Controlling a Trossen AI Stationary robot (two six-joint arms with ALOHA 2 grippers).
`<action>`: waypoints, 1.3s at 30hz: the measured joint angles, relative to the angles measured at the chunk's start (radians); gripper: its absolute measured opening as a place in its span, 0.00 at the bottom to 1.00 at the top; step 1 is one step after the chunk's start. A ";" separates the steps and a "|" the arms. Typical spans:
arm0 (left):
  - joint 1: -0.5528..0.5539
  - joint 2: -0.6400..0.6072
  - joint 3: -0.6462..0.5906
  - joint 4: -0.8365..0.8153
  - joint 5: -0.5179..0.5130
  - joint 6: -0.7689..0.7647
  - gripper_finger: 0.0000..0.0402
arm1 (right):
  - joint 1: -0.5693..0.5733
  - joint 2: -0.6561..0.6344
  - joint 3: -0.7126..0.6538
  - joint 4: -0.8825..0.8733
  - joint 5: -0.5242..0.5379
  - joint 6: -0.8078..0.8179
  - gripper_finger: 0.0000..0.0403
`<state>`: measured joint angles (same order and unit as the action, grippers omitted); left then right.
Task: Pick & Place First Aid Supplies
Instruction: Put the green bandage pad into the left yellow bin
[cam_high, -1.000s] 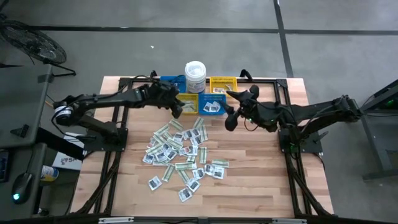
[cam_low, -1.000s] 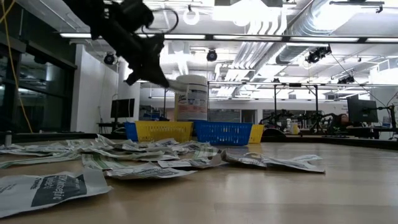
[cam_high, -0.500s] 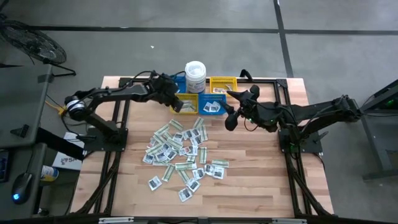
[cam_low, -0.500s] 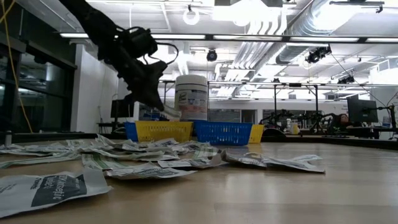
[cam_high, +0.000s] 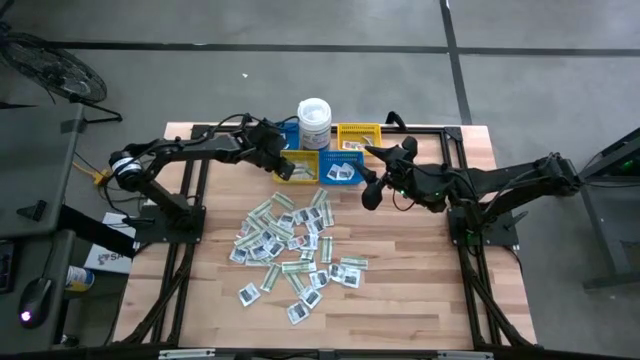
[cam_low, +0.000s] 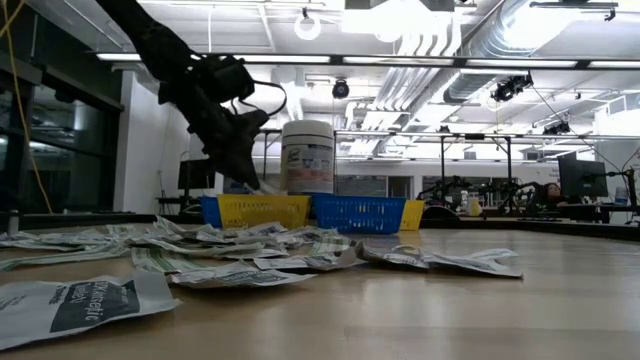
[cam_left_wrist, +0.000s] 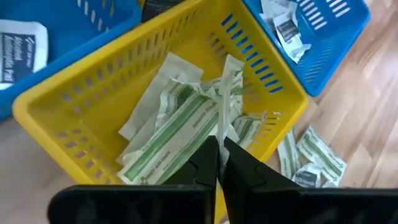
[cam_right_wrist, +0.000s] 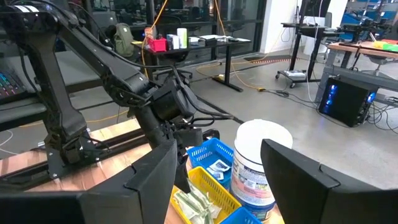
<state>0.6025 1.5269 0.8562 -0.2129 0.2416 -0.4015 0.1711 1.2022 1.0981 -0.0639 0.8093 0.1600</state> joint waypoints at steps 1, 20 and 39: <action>0.000 0.000 0.000 0.001 -0.006 0.000 0.06 | 0.000 0.000 0.000 0.000 0.000 0.000 0.57; 0.000 0.000 0.000 0.000 -0.126 0.038 0.34 | 0.000 0.000 0.000 -0.119 -0.040 0.098 0.57; 0.000 -0.150 0.001 -0.085 -0.224 0.110 0.35 | -0.019 0.074 -0.001 -0.255 -0.202 0.122 0.57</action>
<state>0.6022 1.3773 0.8570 -0.2984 0.0173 -0.2913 0.1518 1.2760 1.0973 -0.3186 0.6068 0.2823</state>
